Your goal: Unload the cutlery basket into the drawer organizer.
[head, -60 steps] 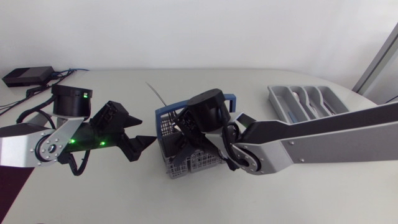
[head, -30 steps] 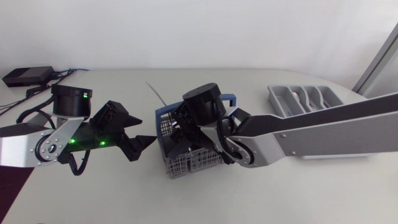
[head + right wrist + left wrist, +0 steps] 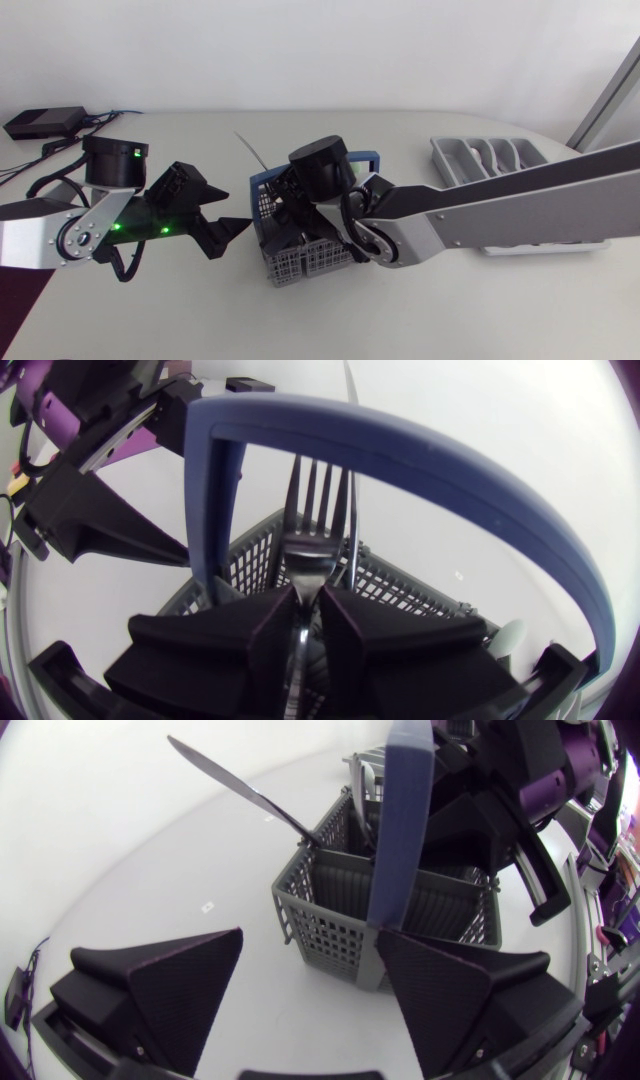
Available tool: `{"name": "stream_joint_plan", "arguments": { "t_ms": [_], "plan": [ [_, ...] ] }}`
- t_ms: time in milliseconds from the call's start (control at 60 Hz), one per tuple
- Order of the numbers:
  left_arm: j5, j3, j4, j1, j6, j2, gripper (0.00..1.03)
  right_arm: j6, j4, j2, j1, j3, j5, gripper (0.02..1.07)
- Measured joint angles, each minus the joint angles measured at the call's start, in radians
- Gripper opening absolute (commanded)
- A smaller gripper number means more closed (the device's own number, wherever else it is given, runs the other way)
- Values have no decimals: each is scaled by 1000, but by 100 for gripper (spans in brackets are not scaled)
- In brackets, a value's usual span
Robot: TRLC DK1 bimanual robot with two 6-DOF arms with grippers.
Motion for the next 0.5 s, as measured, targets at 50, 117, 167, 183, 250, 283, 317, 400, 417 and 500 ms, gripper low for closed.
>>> {"name": "stream_joint_plan", "arguments": {
  "t_ms": [50, 117, 167, 183, 250, 283, 317, 400, 417, 500],
  "plan": [
    [0, 0, 0, -1, 0, 0, 94, 0, 0, 0, 0, 0, -2, 13],
    [-1, 0, 0, -3, 0, 0, 94, 0, 0, 0, 0, -2, -1, 13],
    [-1, 0, 0, -3, 0, 0, 94, 0, 2, -3, 0, -6, -1, 13],
    [-1, 0, 0, -3, 0, 0, 94, 0, 2, -5, 0, -8, -1, 13],
    [0, 0, 2, -3, 0, 0, 94, 0, 1, -13, 1, -15, -1, 13],
    [0, 0, 4, -3, 0, 1, 94, -1, 1, -16, 1, -19, -1, 13],
    [0, 0, 5, -3, 0, 1, 94, -1, 1, -20, 1, -22, -1, 13],
    [0, 0, 5, -3, 0, 1, 94, -5, -5, -27, 1, -25, -1, 12],
    [0, 0, 5, -3, 0, 1, 94, -5, -8, -28, 1, -25, -1, 12],
    [0, 0, 5, -3, 0, 1, 94, -12, -28, -37, 1, -25, -1, 12]
  ]
}}
